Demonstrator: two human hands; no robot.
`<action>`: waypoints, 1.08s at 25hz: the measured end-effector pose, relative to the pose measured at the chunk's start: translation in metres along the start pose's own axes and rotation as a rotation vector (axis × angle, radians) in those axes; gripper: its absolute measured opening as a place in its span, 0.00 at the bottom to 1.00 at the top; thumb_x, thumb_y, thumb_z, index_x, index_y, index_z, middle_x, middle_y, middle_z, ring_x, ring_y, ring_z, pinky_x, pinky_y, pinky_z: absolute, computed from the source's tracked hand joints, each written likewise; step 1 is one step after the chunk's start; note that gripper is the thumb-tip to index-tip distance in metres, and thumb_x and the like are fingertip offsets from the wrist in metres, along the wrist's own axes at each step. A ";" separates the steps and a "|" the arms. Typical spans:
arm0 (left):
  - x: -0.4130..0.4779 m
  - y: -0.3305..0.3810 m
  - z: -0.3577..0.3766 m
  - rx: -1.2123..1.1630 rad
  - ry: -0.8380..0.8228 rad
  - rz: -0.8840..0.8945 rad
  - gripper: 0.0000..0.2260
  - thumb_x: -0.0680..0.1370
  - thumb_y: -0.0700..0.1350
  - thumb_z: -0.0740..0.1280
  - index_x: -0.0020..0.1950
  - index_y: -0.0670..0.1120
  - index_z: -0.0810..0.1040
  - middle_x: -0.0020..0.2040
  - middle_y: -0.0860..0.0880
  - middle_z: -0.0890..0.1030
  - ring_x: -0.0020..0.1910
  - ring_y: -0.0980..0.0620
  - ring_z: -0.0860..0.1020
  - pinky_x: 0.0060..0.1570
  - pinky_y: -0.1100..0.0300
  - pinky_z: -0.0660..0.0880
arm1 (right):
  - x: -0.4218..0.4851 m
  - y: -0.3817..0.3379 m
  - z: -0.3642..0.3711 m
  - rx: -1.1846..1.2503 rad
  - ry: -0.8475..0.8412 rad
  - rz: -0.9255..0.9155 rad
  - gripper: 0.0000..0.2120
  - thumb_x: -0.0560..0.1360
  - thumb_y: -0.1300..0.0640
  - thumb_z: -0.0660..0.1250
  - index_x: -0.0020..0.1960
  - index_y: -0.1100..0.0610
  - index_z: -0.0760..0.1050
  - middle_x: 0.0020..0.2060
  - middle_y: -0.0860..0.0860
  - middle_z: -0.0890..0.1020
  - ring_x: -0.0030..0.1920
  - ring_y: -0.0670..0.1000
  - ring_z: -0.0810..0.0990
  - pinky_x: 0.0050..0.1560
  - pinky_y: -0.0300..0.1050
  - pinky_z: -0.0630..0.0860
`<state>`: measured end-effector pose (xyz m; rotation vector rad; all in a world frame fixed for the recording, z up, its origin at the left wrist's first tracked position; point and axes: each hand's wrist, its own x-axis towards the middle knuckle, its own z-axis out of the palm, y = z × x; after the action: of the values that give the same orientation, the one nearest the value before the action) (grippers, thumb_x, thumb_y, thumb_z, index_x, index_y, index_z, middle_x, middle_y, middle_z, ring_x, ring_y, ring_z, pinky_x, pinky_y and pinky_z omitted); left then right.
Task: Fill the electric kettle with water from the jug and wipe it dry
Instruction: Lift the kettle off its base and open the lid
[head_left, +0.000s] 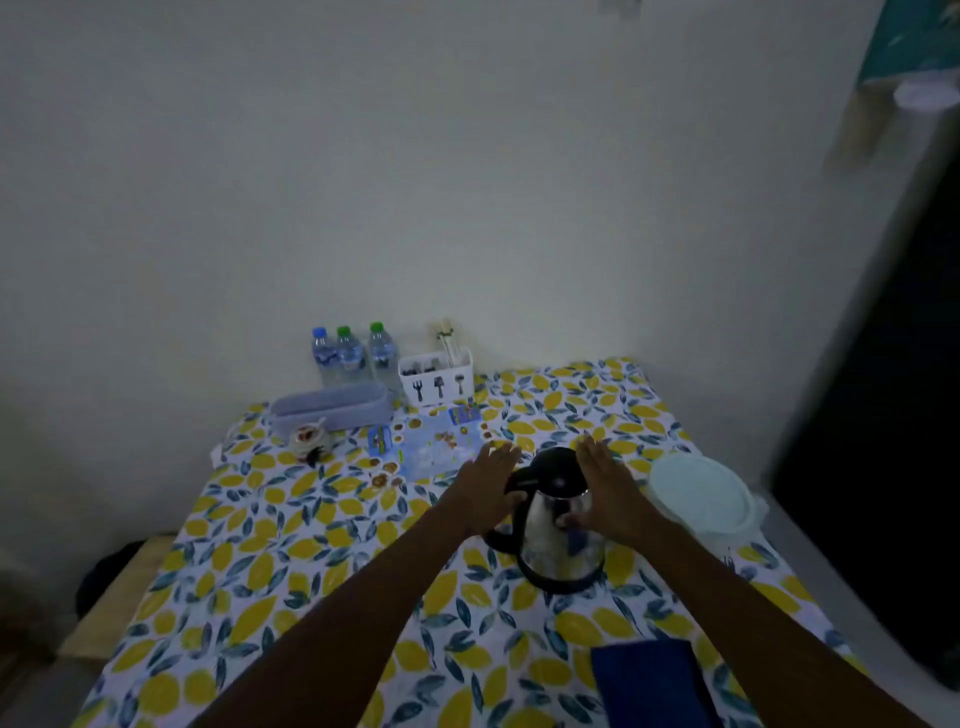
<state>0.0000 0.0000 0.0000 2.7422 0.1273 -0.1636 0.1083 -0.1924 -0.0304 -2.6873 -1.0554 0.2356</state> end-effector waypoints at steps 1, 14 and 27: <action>0.003 0.001 0.008 -0.005 -0.032 -0.024 0.31 0.81 0.52 0.59 0.78 0.46 0.47 0.79 0.45 0.47 0.77 0.41 0.44 0.74 0.41 0.50 | 0.003 0.000 0.007 -0.017 -0.009 0.010 0.55 0.69 0.37 0.69 0.77 0.60 0.38 0.77 0.57 0.40 0.77 0.57 0.39 0.75 0.56 0.48; 0.031 -0.029 0.058 -0.285 0.128 -0.081 0.20 0.82 0.45 0.59 0.74 0.49 0.61 0.66 0.42 0.71 0.59 0.40 0.74 0.53 0.49 0.71 | 0.022 0.017 0.049 0.252 0.212 0.163 0.56 0.58 0.43 0.80 0.76 0.58 0.54 0.70 0.58 0.66 0.70 0.59 0.65 0.63 0.57 0.70; -0.059 -0.046 0.053 -0.359 0.351 -0.108 0.19 0.82 0.44 0.61 0.72 0.47 0.65 0.67 0.44 0.73 0.63 0.45 0.73 0.59 0.54 0.70 | -0.033 -0.047 0.040 0.353 0.330 0.018 0.52 0.53 0.40 0.81 0.69 0.59 0.65 0.64 0.56 0.71 0.66 0.58 0.66 0.64 0.56 0.66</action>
<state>-0.0690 0.0180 -0.0576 2.3806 0.3631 0.2876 0.0447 -0.1746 -0.0530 -2.3162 -0.8044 -0.0202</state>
